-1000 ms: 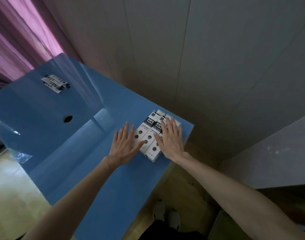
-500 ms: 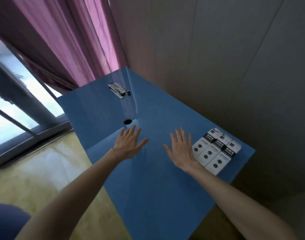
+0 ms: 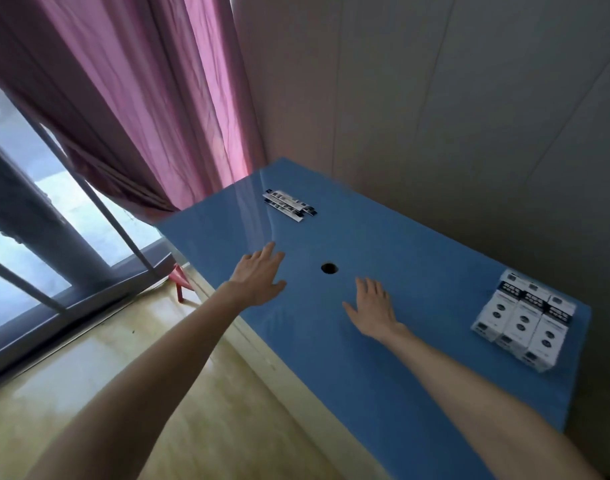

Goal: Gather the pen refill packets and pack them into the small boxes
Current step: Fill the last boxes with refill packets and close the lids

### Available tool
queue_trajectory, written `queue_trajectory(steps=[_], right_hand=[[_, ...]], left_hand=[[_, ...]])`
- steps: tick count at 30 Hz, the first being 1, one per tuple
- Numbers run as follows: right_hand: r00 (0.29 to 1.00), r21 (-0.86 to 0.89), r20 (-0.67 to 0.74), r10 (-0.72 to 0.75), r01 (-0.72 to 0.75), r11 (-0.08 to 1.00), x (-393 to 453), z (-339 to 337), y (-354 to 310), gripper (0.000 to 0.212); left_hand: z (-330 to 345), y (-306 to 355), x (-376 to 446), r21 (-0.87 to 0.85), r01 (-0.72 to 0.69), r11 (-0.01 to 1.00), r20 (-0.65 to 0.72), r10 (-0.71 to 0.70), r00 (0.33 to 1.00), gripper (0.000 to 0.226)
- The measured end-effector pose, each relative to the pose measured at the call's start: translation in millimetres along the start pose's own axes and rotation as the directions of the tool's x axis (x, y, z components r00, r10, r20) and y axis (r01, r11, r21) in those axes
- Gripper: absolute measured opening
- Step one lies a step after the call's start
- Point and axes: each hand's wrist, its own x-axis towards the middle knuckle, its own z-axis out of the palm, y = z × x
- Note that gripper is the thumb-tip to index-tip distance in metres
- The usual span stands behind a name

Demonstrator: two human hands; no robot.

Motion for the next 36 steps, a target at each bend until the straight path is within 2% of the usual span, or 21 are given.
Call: queue_trajectory(steps=[7,11,16,24,30,34,36], right_hand=[[0.999,0.043,-0.001,0.051,-0.05,0.998,74,7,-38,0.074],[0.995,0.102,-0.04,0.091,-0.087,0.991,146,19,-62,0.079],[0.985,0.205,-0.018,0.172,-0.165,0.965,237,18,-95,0.092],[0.974,0.203,-0.006,0.228,-0.222,0.954,333,3,-122,0.103],[0.966,0.185,0.021,0.258,-0.257,0.949,378,-1,-132,0.108],[0.963,0.101,0.062,0.264,-0.269,0.958,390,-3,-139,0.097],[0.963,0.061,0.085,0.256,-0.261,0.963,394,-4,-143,0.084]], left_hand=[[19,-80,48,0.014,-0.019,1.0,0.066,0.018,0.998,0.071],[32,-128,96,0.017,-0.038,0.999,0.099,0.036,0.994,0.068],[32,-180,168,0.028,-0.097,0.995,0.207,0.089,0.974,0.065],[18,-218,283,0.018,-0.177,0.984,0.175,0.171,0.97,0.067],[21,-228,359,0.032,-0.311,0.95,0.122,0.305,0.945,0.086],[29,-236,403,0.101,-0.44,0.893,0.144,0.424,0.894,0.106],[33,-241,423,0.084,-0.499,0.863,0.171,0.481,0.86,0.112]])
